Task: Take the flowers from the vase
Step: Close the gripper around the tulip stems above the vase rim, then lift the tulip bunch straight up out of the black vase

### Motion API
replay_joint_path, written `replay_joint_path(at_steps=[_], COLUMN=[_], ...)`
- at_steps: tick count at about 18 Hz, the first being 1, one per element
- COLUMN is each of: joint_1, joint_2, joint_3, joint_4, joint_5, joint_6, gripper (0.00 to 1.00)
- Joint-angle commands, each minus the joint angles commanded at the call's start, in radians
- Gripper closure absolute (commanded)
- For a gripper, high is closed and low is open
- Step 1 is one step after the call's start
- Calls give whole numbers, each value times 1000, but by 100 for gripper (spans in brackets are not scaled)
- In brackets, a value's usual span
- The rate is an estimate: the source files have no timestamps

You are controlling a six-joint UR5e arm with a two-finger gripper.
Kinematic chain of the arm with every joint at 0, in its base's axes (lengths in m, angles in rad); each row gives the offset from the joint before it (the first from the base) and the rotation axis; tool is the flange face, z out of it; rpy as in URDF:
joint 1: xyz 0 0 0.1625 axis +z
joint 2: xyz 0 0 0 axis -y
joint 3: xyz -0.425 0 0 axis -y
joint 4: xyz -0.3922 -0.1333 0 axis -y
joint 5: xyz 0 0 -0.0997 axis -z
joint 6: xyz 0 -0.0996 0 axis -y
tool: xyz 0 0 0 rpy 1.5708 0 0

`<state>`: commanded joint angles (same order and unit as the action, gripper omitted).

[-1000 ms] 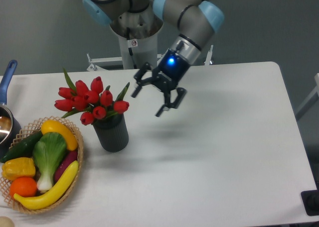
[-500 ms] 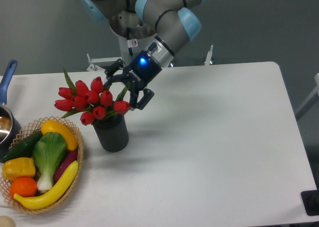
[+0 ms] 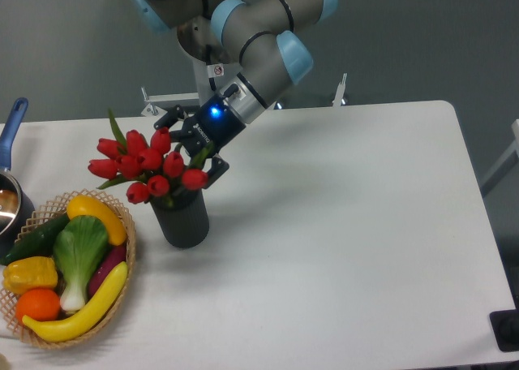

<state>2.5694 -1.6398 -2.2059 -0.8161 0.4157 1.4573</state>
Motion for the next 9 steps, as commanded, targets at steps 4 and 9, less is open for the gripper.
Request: replay_joint_path(at_steps=[4, 9], joint_1=[8, 12], joint_2=[9, 24], joint_3=[0, 37], joint_4=[0, 0], joint_5=[-2, -18], joint_6=[-3, -84], gripper=[99, 99])
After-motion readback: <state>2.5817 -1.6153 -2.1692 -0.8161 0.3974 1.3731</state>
